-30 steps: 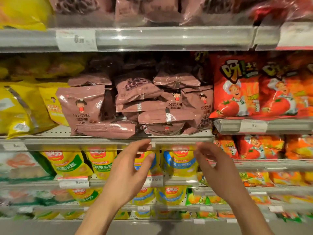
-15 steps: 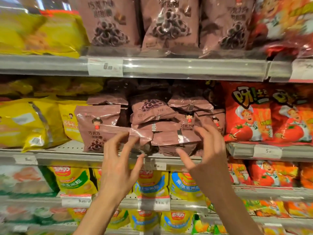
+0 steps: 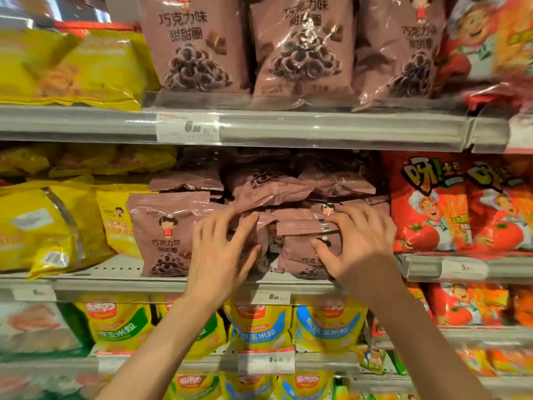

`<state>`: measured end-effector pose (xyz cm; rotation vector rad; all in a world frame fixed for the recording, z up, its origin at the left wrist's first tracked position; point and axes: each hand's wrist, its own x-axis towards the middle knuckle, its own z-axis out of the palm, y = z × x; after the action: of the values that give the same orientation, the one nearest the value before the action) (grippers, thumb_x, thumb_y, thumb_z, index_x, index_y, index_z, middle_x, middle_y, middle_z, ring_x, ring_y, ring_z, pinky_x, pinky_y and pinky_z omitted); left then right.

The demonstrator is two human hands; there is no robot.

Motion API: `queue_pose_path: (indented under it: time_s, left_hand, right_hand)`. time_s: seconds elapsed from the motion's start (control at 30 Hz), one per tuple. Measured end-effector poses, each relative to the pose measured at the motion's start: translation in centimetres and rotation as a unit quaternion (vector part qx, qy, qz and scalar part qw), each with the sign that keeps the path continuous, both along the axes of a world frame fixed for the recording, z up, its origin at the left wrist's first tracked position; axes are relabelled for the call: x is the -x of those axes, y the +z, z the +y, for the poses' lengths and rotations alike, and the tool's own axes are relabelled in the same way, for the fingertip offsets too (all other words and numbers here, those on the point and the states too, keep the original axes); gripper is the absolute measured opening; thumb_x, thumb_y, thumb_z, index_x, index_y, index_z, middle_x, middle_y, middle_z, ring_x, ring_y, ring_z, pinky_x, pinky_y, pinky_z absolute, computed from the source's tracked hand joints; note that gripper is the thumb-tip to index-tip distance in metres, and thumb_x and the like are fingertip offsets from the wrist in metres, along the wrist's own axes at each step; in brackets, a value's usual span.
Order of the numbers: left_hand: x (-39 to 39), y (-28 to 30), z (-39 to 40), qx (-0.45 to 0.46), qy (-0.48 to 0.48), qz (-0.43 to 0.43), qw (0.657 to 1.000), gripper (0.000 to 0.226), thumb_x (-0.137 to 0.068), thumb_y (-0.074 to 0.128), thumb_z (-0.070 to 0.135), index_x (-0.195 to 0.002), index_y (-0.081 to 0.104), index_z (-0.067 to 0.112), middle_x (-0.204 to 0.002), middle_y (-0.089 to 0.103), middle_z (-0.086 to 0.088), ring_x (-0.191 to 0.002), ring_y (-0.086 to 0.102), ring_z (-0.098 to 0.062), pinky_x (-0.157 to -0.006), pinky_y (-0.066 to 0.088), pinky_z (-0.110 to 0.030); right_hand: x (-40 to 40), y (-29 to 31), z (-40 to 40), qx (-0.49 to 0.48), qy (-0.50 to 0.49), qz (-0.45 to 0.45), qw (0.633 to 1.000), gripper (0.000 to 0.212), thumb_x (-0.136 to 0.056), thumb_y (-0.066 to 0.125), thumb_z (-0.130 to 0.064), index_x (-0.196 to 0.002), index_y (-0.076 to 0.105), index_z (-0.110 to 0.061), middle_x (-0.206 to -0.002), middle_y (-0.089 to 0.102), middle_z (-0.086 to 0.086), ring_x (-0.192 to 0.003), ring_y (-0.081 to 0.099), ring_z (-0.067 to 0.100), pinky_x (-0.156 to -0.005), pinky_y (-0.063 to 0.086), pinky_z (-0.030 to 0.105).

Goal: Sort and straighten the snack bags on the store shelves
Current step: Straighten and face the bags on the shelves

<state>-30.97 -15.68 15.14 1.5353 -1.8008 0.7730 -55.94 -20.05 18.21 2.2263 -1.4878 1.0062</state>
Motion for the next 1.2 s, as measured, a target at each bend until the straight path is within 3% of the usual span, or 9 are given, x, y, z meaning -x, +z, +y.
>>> queue_pose_path:
  time_s: [0.17, 0.3, 0.57, 0.7, 0.9, 1.0, 1.1, 1.2]
  left_hand:
    - [-0.6, 0.7, -1.2, -0.003, -0.027, -0.039, 0.999, 0.055, -0.091, 0.067, 0.041, -0.138, 0.059, 0.013, -0.136, 0.059, -0.015, -0.128, 0.048, -0.034, -0.107, 0.032, -0.047]
    - [-1.2, 1.1, -1.5, -0.027, -0.057, -0.036, 0.997, 0.057, -0.091, 0.068, 0.042, -0.138, 0.057, 0.013, -0.135, 0.060, -0.011, -0.131, 0.050, -0.033, -0.114, 0.033, -0.050]
    - [-2.1, 2.2, -1.8, -0.076, -0.074, -0.034, 0.994, 0.064, -0.087, 0.069, 0.050, -0.137, 0.054, 0.014, -0.138, 0.060, -0.006, -0.132, 0.052, -0.027, -0.111, 0.031, -0.043]
    - [-2.4, 3.0, -2.3, -0.105, -0.082, -0.054, 0.990, 0.068, -0.085, 0.062, 0.050, -0.139, 0.053, 0.010, -0.138, 0.060, -0.011, -0.130, 0.051, -0.028, -0.111, 0.028, -0.040]
    - [-2.2, 4.3, -3.0, -0.142, -0.063, -0.081, 0.984, 0.058, -0.094, 0.047, 0.059, -0.132, 0.055, 0.015, -0.124, 0.065, -0.008, -0.119, 0.058, -0.027, -0.102, 0.034, -0.041]
    - [-1.9, 4.7, -3.6, -0.152, -0.042, -0.092, 0.983, 0.056, -0.097, 0.042, 0.061, -0.132, 0.053, 0.018, -0.116, 0.069, -0.004, -0.111, 0.059, -0.026, -0.099, 0.039, -0.043]
    - [-1.9, 5.0, -4.0, -0.152, -0.032, -0.088, 0.984, 0.056, -0.097, 0.041, 0.060, -0.134, 0.053, 0.019, -0.117, 0.068, -0.005, -0.112, 0.059, -0.027, -0.100, 0.040, -0.044]
    - [-2.1, 4.9, -4.2, -0.143, -0.027, -0.081, 0.986, 0.057, -0.096, 0.042, 0.058, -0.134, 0.055, 0.018, -0.119, 0.066, -0.007, -0.112, 0.059, -0.028, -0.101, 0.041, -0.044]
  right_hand:
    - [-1.5, 2.9, 0.1, -0.080, -0.020, 0.121, 0.989, 0.073, -0.081, 0.055, -0.076, -0.136, 0.057, -0.027, -0.124, 0.068, -0.005, -0.121, 0.051, 0.023, -0.103, 0.025, 0.045]
    - [-3.3, 4.8, -0.1, -0.145, -0.011, 0.207, 0.967, 0.085, -0.080, 0.055, -0.081, -0.142, 0.047, -0.023, -0.134, 0.061, -0.003, -0.130, 0.045, 0.022, -0.112, 0.026, 0.042]
    - [-4.0, 7.1, -1.3, -0.218, 0.067, 0.201, 0.953, 0.093, -0.079, 0.069, -0.072, -0.151, 0.029, -0.030, -0.128, 0.064, -0.002, -0.125, 0.053, 0.024, -0.110, 0.032, 0.040]
    - [-4.1, 7.2, -1.3, -0.239, 0.101, 0.186, 0.948, 0.092, -0.083, 0.069, -0.066, -0.155, 0.021, -0.036, -0.134, 0.060, 0.001, -0.130, 0.044, 0.026, -0.094, 0.028, 0.033]
    - [-3.9, 5.5, -2.5, -0.219, 0.135, 0.142, 0.956, 0.090, -0.082, 0.058, -0.079, -0.156, 0.025, -0.040, -0.142, 0.056, -0.001, -0.132, 0.045, 0.022, -0.110, 0.030, 0.036]
    - [-3.5, 4.8, -2.6, -0.180, 0.128, 0.137, 0.966, 0.079, -0.089, 0.049, -0.077, -0.152, 0.034, -0.033, -0.146, 0.055, -0.007, -0.132, 0.047, 0.017, -0.108, 0.031, 0.033]
    - [-2.5, 4.3, -3.2, -0.179, 0.109, 0.121, 0.970, 0.063, -0.090, 0.052, -0.072, -0.136, 0.047, -0.028, -0.128, 0.062, -0.006, -0.120, 0.053, 0.018, -0.098, 0.033, 0.033]
    - [-1.9, 4.0, -3.9, -0.152, 0.094, 0.133, 0.975, 0.060, -0.093, 0.052, -0.068, -0.133, 0.055, -0.023, -0.127, 0.058, -0.005, -0.120, 0.050, 0.019, -0.102, 0.034, 0.033]
